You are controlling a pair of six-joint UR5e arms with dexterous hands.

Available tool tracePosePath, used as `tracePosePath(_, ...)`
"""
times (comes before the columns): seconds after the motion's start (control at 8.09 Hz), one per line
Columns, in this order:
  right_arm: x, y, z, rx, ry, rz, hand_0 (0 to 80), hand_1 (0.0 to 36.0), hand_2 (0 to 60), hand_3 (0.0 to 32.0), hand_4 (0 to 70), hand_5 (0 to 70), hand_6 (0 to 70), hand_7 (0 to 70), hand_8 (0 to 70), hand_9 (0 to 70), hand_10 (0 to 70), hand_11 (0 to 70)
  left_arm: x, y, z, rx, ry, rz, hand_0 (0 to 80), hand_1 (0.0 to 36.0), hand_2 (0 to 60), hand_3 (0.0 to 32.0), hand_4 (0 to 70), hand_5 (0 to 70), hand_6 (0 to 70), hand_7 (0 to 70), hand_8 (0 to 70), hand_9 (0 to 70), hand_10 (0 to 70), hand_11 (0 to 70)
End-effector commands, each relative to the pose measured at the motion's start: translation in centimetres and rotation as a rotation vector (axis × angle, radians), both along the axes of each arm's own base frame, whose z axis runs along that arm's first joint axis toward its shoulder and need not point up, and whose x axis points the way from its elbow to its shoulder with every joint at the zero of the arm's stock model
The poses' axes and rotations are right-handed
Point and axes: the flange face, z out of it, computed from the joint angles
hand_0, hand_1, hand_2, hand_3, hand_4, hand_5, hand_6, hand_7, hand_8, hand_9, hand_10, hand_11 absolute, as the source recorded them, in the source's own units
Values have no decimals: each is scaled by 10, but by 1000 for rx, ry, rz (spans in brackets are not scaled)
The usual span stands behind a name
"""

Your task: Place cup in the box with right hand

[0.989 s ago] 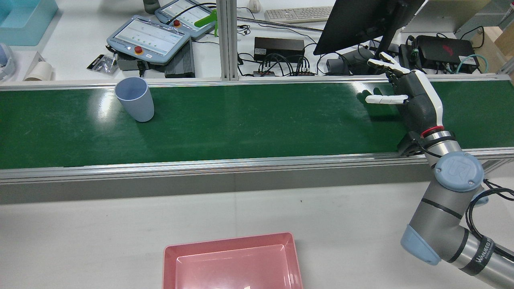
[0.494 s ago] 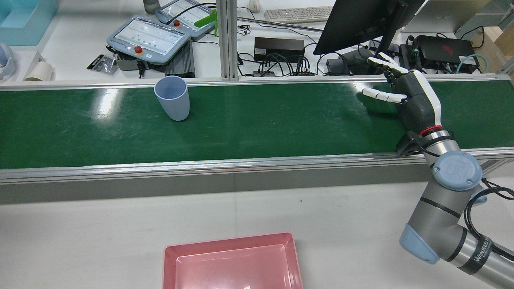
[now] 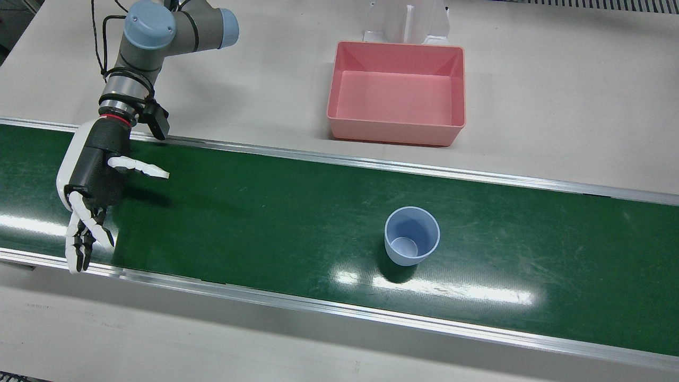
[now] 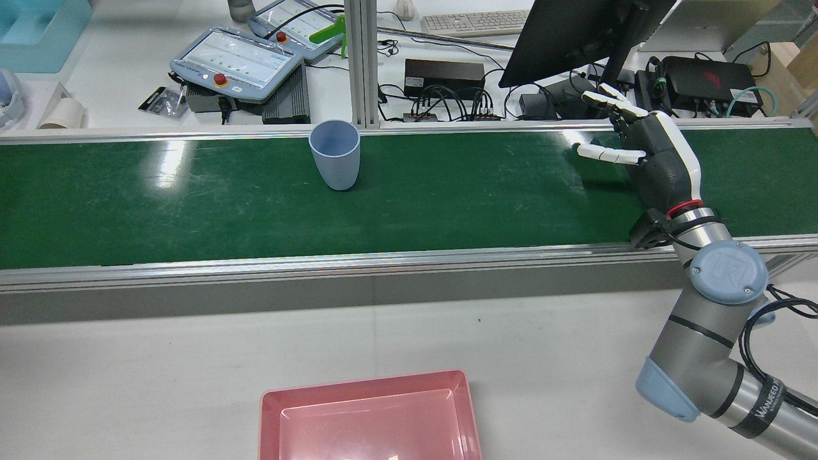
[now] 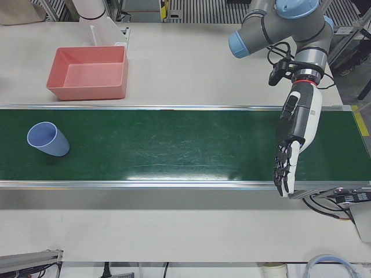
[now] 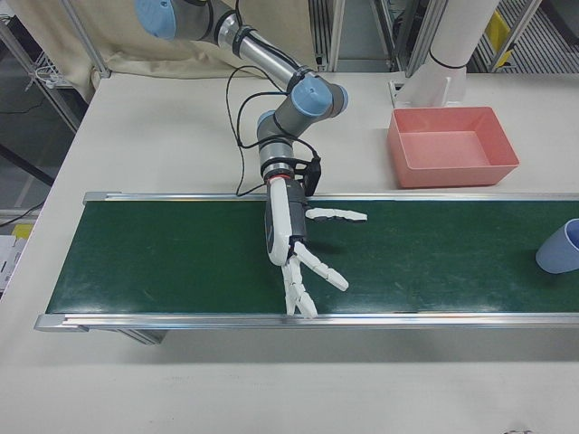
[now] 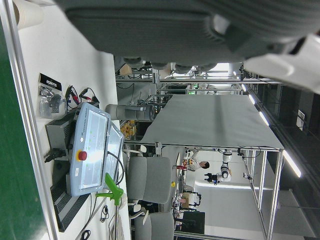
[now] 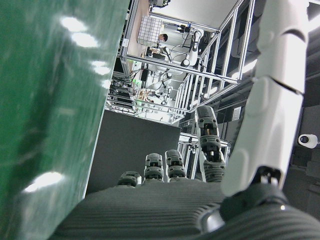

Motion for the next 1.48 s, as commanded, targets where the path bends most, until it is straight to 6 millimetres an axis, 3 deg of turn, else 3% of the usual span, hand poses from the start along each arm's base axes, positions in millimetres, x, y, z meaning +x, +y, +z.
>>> tracePosePath(0.0, -6, 5, -9, 13, -14, -17, 575, 167, 0, 0, 148, 68, 47, 150, 53, 110, 12, 39, 0, 0, 0, 0, 0, 0, 0, 0, 0, 0, 0, 0, 0, 0, 0, 0, 0, 0)
tracePosePath(0.25, -11, 9, -13, 18, -18, -29, 556, 197, 86, 0, 108, 68, 46, 149, 53, 110, 8, 35, 0, 0, 0, 0, 0, 0, 0, 0, 0, 0, 0, 0, 0, 0, 0, 0, 0, 0)
tracePosePath(0.49, -15, 12, -9, 13, -14, -39, 562, 198, 83, 0, 99, 69, 46, 147, 53, 109, 5, 31, 0, 0, 0, 0, 0, 0, 0, 0, 0, 0, 0, 0, 0, 0, 0, 0, 0, 0)
tracePosePath(0.87, -23, 15, -8, 10, -8, -52, 571, 167, 0, 0, 152, 67, 47, 151, 54, 111, 6, 32, 0, 0, 0, 0, 0, 0, 0, 0, 0, 0, 0, 0, 0, 0, 0, 0, 0, 0)
tracePosePath(0.99, -26, 16, -8, 10, -8, -57, 569, 165, 0, 0, 158, 67, 47, 153, 55, 113, 10, 36, 0, 0, 0, 0, 0, 0, 0, 0, 0, 0, 0, 0, 0, 0, 0, 0, 0, 0)
tracePosePath(1.24, -24, 16, -5, 6, -5, -54, 550, 193, 89, 0, 121, 66, 47, 155, 55, 113, 8, 34, 0, 0, 0, 0, 0, 0, 0, 0, 0, 0, 0, 0, 0, 0, 0, 0, 0, 0)
tracePosePath(1.36, -22, 15, -3, 3, -3, -48, 550, 192, 89, 0, 125, 66, 48, 158, 55, 114, 8, 33, 0, 0, 0, 0, 0, 0, 0, 0, 0, 0, 0, 0, 0, 0, 0, 0, 0, 0)
